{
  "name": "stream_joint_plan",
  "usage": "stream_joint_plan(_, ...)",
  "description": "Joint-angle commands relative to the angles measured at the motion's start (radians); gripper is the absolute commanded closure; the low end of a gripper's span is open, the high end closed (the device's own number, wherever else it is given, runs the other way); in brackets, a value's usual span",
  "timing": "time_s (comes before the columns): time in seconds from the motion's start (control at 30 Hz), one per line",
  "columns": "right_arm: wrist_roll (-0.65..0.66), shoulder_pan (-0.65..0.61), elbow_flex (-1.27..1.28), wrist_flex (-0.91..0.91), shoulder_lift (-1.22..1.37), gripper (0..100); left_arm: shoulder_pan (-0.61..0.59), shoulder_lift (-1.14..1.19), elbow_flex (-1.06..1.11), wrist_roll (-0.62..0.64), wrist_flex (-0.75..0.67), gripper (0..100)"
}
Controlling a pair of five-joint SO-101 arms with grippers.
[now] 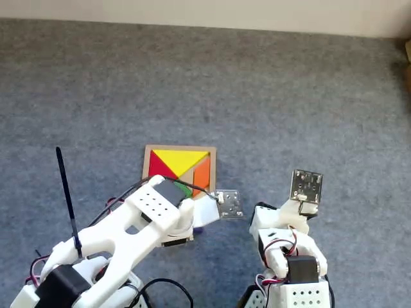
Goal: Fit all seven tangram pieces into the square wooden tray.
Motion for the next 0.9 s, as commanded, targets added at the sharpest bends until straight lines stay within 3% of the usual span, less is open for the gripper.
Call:
stream_joint_plan(0.0, 0.009, 0.018, 0.117, -0.022, -0.007, 99.2, 0.013, -0.004, -0.074, 0.040, -0.005, 99)
stream_joint_plan(0.43, 0.009, 0.064, 0.117, -0.024, -0.007, 99.2, -0.041, -0.186, -0.188, 0.100, 0.074, 100)
stream_joint_plan(0.67, 0.009, 0.065, 0.117, -0.024, -0.007, 99.2, -0.162, -0.058, -0.116, 0.101, -0.176, 100)
stream_joint_plan(0.87, 0.009, 0.065, 0.117, -0.024, -0.007, 99.2, -0.156, 0.045, -0.117, 0.101, -0.210, 99)
